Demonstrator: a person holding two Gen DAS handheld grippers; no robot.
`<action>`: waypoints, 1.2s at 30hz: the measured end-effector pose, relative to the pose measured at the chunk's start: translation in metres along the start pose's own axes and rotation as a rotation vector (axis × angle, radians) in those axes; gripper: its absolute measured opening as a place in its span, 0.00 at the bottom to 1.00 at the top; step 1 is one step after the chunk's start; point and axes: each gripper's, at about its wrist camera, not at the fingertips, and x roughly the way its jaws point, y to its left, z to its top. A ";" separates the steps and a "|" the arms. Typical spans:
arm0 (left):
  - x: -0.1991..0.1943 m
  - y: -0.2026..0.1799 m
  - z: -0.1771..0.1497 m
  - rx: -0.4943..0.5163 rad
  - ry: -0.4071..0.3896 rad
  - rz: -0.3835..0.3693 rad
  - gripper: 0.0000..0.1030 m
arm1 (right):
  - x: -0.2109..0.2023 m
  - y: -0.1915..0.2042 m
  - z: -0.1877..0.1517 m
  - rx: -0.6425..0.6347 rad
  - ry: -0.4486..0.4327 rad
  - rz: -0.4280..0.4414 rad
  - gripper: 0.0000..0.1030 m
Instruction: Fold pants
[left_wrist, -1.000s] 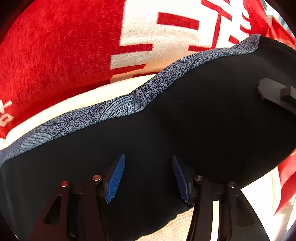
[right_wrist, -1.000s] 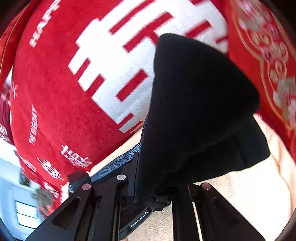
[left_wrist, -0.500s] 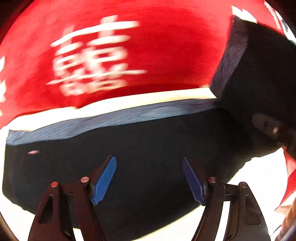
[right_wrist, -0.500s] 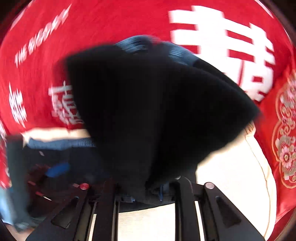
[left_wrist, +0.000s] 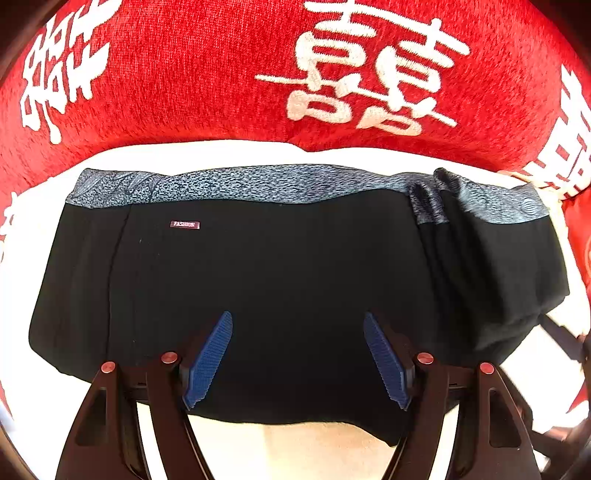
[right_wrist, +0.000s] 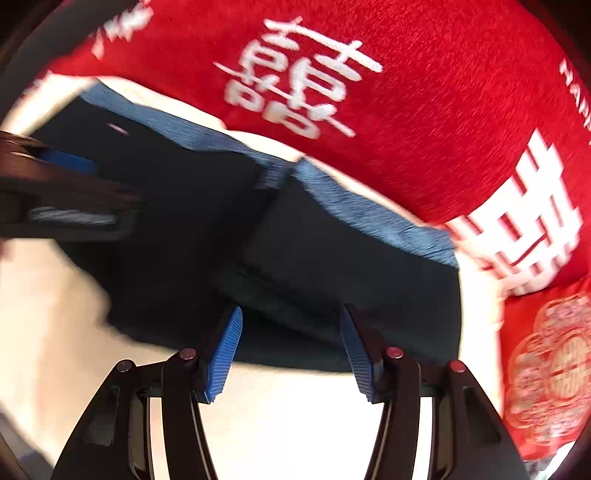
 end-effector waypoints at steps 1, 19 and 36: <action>-0.002 -0.004 0.002 0.004 0.000 -0.021 0.73 | -0.005 -0.009 -0.004 0.060 0.004 0.083 0.57; -0.005 -0.109 0.031 0.114 0.093 -0.338 0.73 | 0.067 -0.160 -0.082 1.258 0.010 0.909 0.57; -0.004 -0.117 0.000 0.156 0.088 -0.274 0.46 | 0.078 -0.155 -0.077 1.138 0.122 0.913 0.05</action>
